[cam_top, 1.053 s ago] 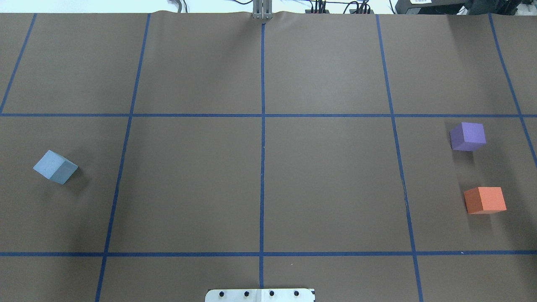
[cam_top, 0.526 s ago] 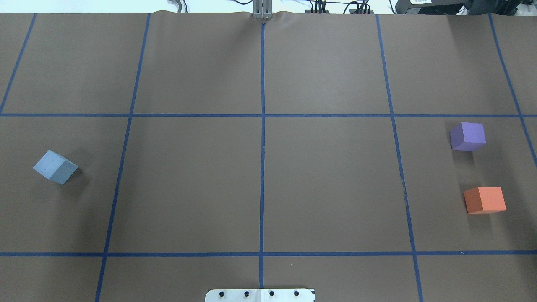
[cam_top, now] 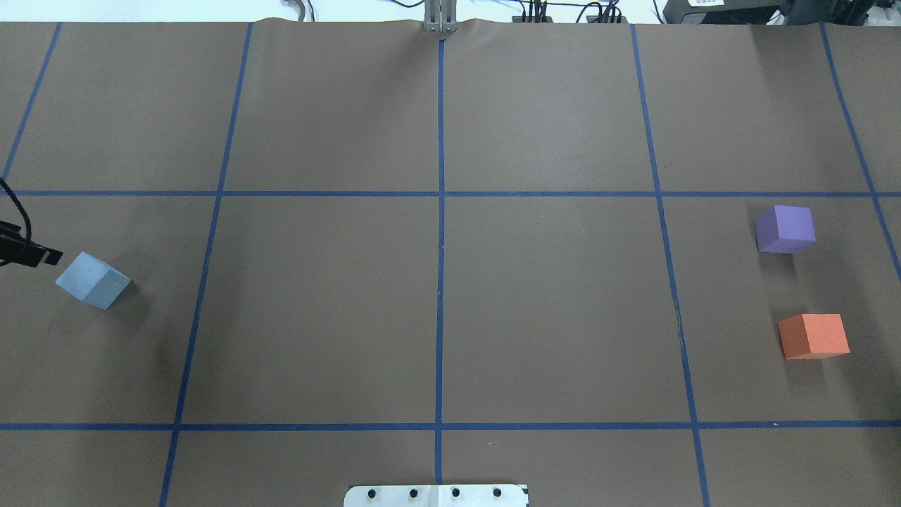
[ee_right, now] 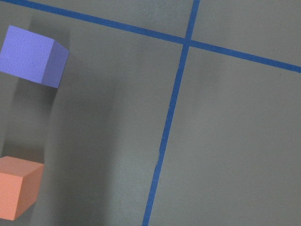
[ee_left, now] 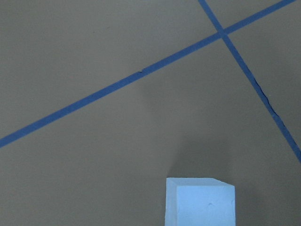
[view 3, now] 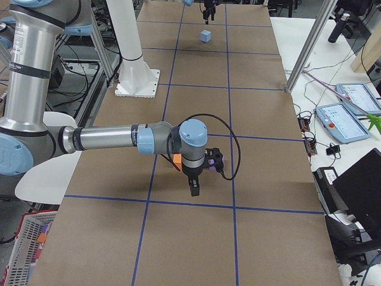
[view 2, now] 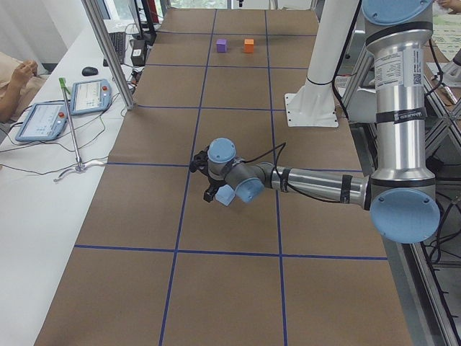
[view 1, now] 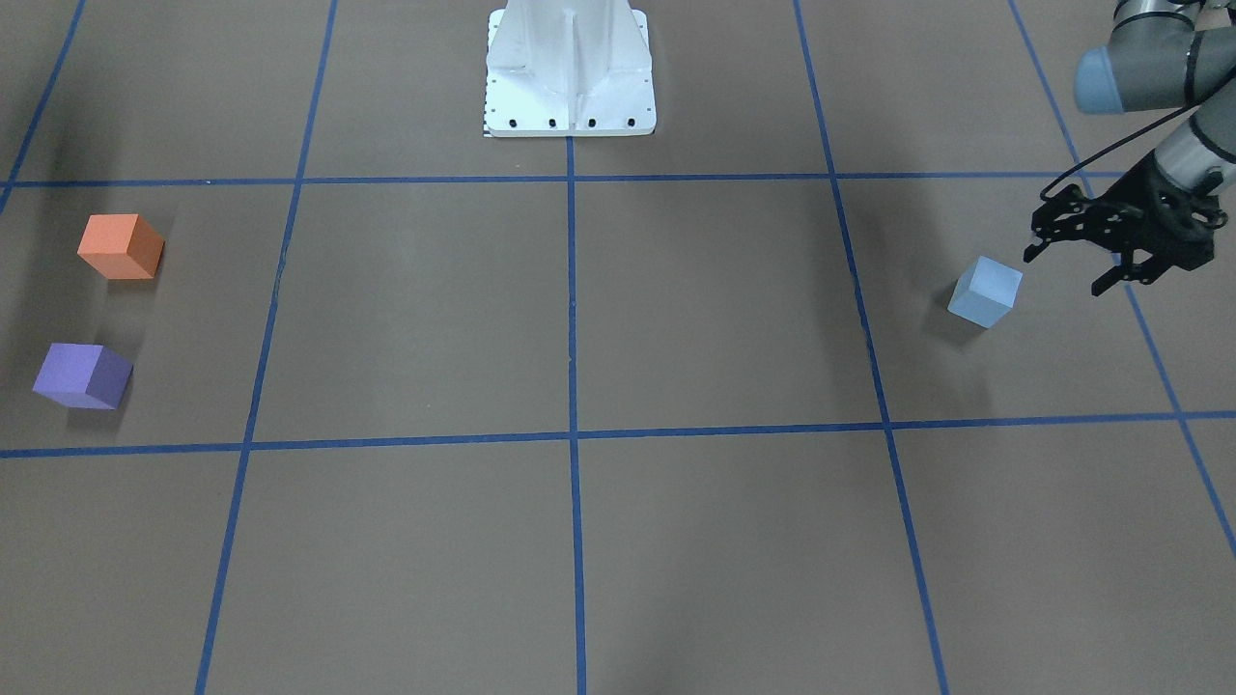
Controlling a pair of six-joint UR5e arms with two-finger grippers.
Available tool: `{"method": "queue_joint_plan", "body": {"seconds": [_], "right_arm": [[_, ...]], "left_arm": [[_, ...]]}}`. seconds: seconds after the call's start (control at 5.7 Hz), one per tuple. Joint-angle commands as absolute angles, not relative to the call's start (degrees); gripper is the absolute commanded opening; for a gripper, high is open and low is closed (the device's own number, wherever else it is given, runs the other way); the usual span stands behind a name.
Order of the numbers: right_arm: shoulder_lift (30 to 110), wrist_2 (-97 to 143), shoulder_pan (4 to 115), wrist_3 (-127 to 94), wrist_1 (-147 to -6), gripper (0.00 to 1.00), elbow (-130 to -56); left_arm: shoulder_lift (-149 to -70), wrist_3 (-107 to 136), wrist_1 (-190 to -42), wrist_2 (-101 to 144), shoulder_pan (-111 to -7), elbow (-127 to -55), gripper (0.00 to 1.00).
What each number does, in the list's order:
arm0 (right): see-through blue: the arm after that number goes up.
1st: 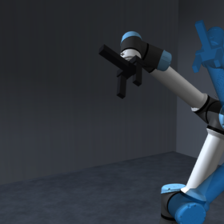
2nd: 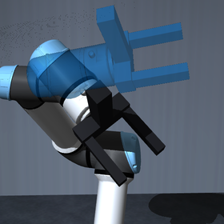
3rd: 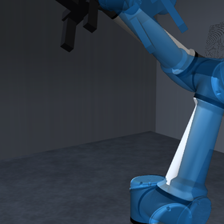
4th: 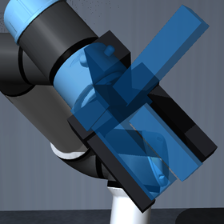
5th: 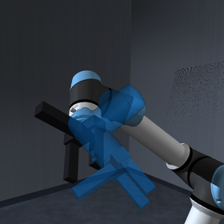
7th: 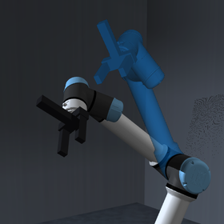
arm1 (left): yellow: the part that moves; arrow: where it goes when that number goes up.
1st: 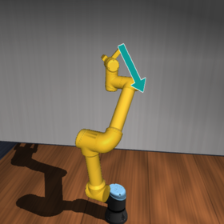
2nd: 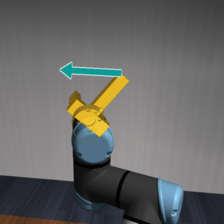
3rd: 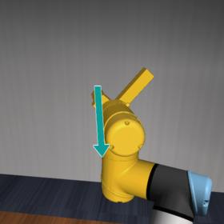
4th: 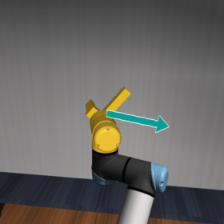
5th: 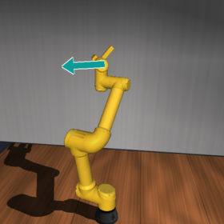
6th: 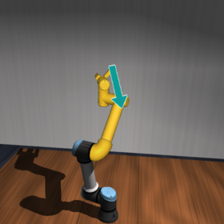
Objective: Place blue block between orange and purple blocks
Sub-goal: 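Lower the left gripper onto the light blue cube and grasp it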
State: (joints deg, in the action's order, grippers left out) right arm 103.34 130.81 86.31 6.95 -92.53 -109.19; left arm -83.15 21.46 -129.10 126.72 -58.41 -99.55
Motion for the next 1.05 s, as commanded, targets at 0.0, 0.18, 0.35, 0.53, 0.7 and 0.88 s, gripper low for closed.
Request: {"method": "queue_joint_plan", "body": {"seconds": [0.0,0.18,0.35,0.53,0.7,0.88], "right_arm": [[103.36,130.78,86.31,6.94,-92.55,1.0,-109.16],[103.36,130.87,86.31,6.94,-92.55,1.0,-109.07],[103.36,130.87,86.31,6.94,-92.55,1.0,-109.16],[103.45,130.78,86.31,6.94,-92.64,1.0,-109.07],[103.45,130.87,86.31,6.94,-92.55,1.0,-108.72],[103.45,130.87,86.31,6.94,-92.64,1.0,-108.63]], "left_arm": [[-83.14,25.66,-129.64,119.8,-52.13,-99.58,1.0],[-83.23,26.19,-129.64,119.62,-50.81,-99.49,1.0],[-83.23,27.06,-129.64,116.49,-48.36,-99.41,1.0],[-83.23,27.94,-129.55,116.11,-47.64,-98.88,1.0],[-83.41,27.95,-129.55,116.02,-47.29,-97.83,0.96],[-83.58,27.95,-129.46,116.1,-47.2,-97.39,0.29]]}}
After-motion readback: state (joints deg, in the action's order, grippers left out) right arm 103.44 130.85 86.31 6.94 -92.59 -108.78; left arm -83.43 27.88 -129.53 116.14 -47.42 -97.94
